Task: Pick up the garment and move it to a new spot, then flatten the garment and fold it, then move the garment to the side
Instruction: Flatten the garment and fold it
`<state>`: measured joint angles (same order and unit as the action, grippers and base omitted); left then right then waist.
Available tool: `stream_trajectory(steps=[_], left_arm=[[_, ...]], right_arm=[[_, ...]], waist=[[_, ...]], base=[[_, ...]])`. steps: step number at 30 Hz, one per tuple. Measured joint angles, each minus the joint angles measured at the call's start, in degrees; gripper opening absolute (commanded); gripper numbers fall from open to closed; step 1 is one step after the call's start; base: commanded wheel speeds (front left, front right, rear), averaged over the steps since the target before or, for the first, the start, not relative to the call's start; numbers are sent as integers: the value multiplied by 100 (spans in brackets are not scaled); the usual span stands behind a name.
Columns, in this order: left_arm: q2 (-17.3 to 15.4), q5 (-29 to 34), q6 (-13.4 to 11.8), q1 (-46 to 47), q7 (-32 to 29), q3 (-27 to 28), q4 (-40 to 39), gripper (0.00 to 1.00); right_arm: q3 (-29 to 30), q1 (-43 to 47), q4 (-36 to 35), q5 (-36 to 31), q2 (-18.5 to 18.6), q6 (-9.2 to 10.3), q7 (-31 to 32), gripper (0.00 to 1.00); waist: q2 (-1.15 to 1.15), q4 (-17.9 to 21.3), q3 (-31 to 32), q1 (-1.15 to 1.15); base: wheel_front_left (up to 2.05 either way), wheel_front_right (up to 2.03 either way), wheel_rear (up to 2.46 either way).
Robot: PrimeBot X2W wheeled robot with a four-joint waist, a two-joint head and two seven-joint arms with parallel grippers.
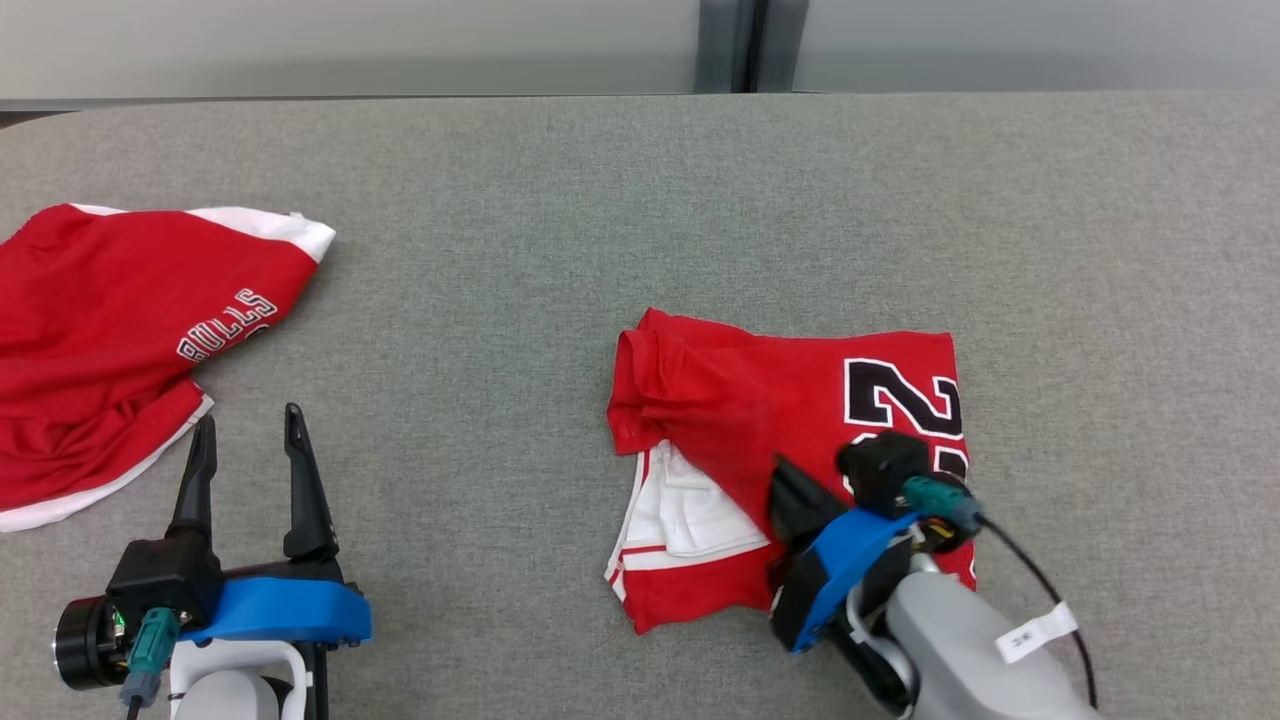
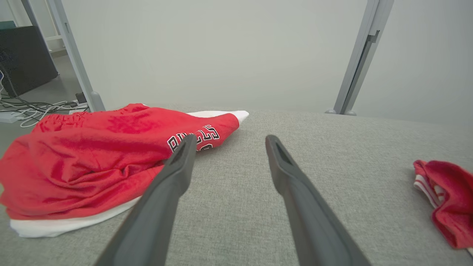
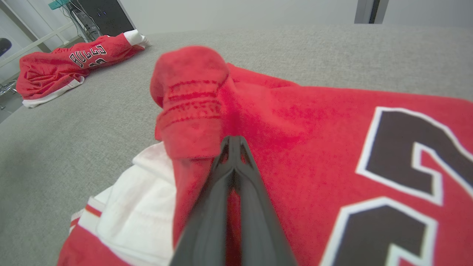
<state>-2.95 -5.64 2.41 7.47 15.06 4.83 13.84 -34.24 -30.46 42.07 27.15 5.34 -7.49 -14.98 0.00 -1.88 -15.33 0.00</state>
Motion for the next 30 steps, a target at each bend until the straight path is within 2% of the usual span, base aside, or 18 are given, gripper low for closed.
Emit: stream_trajectory(steps=[9,13,17,25,26,30], left_arm=[[1,-32,-10,6,0,-11,-3,100],[0,-33,-34,4,0,19,-5,100],[1,-9,-34,2,0,53,1,100],[-1,113,-1,-5,0,171,62,100],[2,119,0,-21,0,180,82,100],[1,168,15,-116,0,186,111,100]], right_arm=[[-1251,194,-411,321,-141,0,-4,0],[-1295,215,-568,382,-135,0,-4,0],[-853,192,-942,307,18,0,-4,0],[745,566,-1769,-249,431,0,-5,0],[1107,736,-1897,-368,482,0,-5,0],[1646,1047,-2048,-566,587,0,-5,0]], waist=[[0,-21,23,0],[0,38,50,0],[0,129,81,0],[0,324,245,0],[0,372,297,0],[0,465,426,0]], base=[[0,0,0],[0,0,0],[0,0,0],[0,0,0],[0,0,0],[0,0,0]])
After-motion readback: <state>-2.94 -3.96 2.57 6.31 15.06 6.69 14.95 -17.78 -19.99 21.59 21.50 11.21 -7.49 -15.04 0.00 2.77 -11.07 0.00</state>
